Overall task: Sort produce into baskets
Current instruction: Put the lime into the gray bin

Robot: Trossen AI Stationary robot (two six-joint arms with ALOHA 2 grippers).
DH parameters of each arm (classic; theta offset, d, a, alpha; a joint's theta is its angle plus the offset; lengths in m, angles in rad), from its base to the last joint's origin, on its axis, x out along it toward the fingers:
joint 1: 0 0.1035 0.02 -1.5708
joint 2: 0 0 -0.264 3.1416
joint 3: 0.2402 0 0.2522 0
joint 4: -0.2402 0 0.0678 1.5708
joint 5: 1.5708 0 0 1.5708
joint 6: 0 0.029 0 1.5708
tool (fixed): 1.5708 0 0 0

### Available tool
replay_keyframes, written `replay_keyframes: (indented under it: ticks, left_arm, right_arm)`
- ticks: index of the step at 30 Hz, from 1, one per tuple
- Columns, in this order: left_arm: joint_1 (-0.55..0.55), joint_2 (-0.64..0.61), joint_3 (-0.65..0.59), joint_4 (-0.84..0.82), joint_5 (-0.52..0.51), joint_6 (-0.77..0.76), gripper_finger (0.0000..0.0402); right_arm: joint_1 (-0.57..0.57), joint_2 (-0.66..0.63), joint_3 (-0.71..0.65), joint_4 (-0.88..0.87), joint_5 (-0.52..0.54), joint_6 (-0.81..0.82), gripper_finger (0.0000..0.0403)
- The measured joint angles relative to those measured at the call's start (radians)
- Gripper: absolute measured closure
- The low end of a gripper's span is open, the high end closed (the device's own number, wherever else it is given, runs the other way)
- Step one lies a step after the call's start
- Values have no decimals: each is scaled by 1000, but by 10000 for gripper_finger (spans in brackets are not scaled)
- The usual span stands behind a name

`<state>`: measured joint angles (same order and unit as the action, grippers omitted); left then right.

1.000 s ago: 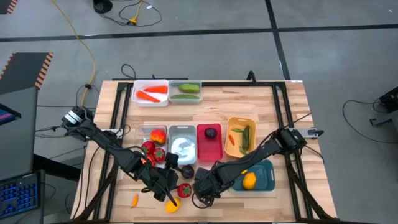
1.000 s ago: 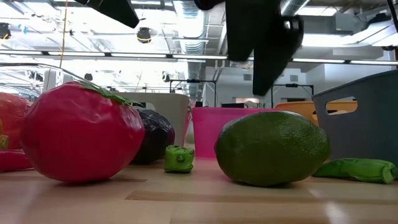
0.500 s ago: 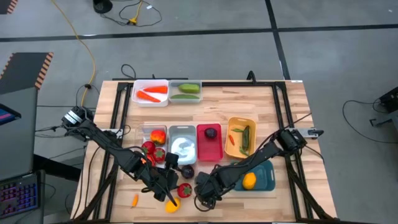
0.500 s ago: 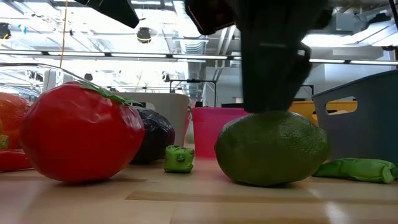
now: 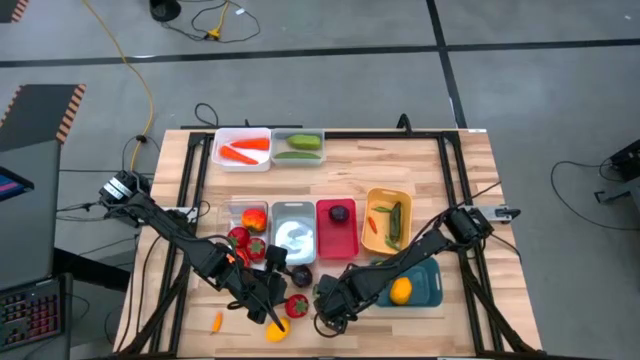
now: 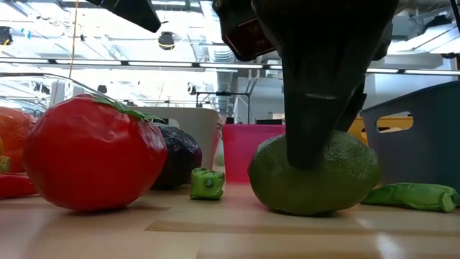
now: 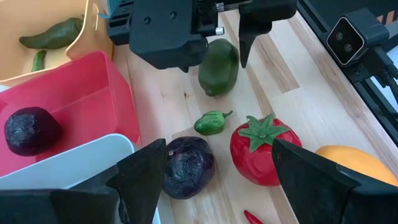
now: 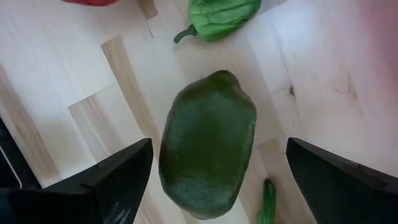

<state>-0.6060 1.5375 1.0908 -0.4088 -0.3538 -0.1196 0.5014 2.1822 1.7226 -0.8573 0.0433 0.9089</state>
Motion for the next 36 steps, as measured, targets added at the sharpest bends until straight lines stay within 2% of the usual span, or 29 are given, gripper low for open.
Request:
replay_keyframes:
  ticks: [11,15,32,36]
  left_arm:
    - [0,0,0,0,1,0,121]
    - [0,0,0,-2,14,11,121]
    - [0,0,0,3,5,-15,121]
    - [2,0,0,11,-2,18,121]
  right_arm:
    - [-5,0,0,19,0,0,8]
    - [-6,0,0,8,0,0,20]
    - [-32,-1,2,-11,-49,-1,170]
    - [-50,-1,47,-33,-70,-57,192]
